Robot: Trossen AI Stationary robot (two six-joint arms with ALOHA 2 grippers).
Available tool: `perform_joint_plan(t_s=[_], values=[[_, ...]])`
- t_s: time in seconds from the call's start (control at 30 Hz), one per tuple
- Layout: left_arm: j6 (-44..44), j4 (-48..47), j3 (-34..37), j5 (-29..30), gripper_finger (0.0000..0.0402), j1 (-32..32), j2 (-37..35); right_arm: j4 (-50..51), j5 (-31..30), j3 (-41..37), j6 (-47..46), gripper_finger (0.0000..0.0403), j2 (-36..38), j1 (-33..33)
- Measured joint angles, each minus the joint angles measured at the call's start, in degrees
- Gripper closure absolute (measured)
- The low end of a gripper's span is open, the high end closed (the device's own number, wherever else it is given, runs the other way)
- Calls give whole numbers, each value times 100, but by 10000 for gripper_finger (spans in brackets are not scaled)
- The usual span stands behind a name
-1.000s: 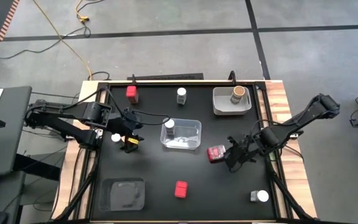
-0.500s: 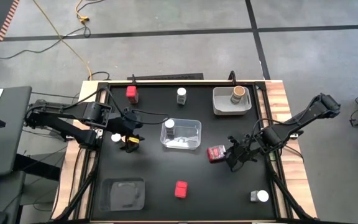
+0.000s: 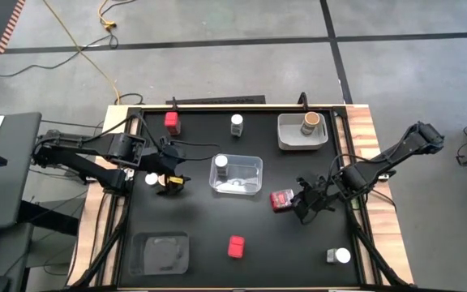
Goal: Sort spices by type
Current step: Put the red seasoning can into the black bin
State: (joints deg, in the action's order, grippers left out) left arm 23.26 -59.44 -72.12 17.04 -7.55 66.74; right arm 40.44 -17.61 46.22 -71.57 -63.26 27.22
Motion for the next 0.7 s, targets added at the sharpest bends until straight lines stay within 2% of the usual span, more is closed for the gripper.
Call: perform_joint_plan(t_s=[0.43,0.6,0.7], values=[[18,0,1,2,26,0,0,-17,0,0,3,276,-4,0],[299,0,0,2,26,0,0,-16,-1,0,22,276,-11,0],[302,0,0,2,26,0,0,-20,-2,0,661,276,-107,0]])
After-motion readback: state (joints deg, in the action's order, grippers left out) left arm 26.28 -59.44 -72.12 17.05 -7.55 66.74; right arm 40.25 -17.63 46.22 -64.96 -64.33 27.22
